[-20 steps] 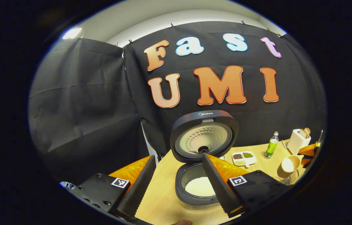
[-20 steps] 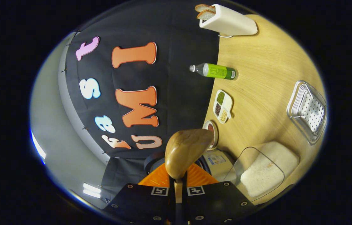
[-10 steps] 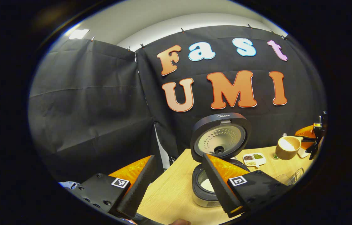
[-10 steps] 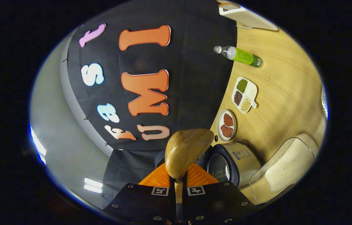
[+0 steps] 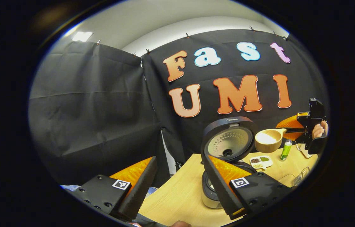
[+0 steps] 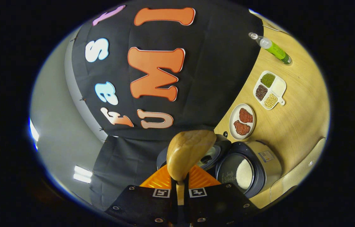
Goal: Close the left gripper, press the button to open the rice cooker; take a wooden spoon from the chopstick holder with the right hand, scoop a spoonful of rice and pour it into the rice cooker, then put the wooden spoon back into the chopstick holder.
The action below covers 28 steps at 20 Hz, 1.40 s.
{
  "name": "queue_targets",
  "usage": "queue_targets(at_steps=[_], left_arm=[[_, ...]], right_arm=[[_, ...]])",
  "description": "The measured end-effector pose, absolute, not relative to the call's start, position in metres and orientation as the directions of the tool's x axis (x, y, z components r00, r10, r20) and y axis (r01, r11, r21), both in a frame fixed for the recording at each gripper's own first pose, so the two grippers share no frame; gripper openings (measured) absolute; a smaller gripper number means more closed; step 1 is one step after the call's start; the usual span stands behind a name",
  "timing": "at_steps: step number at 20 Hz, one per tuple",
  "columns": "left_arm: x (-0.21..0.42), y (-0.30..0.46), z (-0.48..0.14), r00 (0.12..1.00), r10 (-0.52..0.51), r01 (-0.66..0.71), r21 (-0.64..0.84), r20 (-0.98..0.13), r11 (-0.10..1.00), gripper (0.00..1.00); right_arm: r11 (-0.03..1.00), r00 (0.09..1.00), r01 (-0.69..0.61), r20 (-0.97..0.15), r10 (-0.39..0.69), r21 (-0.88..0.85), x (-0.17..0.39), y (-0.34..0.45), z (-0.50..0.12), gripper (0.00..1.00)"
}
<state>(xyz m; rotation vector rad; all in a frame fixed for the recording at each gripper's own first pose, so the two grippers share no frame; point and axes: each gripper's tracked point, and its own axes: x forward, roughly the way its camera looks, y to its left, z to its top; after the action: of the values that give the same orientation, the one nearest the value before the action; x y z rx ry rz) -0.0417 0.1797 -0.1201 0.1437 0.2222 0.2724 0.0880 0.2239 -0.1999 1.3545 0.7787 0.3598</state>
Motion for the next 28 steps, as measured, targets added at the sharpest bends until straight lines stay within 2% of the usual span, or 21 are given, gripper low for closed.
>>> queue_targets(at_steps=[4,7,16,23,28], left_arm=[[-0.048,0.191,-0.124,0.928,0.311,-0.274,0.187,-0.207,0.943,1.00],[-0.052,0.199,-0.128,0.920,0.328,-0.288,0.197,-0.214,0.937,1.00],[-0.055,0.209,-0.134,0.911,0.343,-0.298,0.208,-0.230,0.931,1.00],[-0.056,0.214,-0.132,0.906,0.351,-0.307,0.205,-0.235,0.929,1.00],[-0.059,0.216,-0.131,0.904,0.358,-0.311,0.217,-0.235,0.925,1.00]], right_arm=[[0.369,0.650,0.204,-0.408,0.642,0.907,0.091,0.243,-0.224,0.07],[0.476,0.637,0.158,-0.458,0.620,0.865,0.094,0.256,-0.235,0.08],[0.725,0.690,-0.016,-0.517,0.506,0.689,0.112,0.266,-0.235,0.07],[0.816,0.726,-0.114,-0.514,0.457,0.566,0.117,0.270,-0.225,0.07],[0.843,0.742,-0.178,-0.493,0.454,0.507,0.120,0.277,-0.213,0.07]])
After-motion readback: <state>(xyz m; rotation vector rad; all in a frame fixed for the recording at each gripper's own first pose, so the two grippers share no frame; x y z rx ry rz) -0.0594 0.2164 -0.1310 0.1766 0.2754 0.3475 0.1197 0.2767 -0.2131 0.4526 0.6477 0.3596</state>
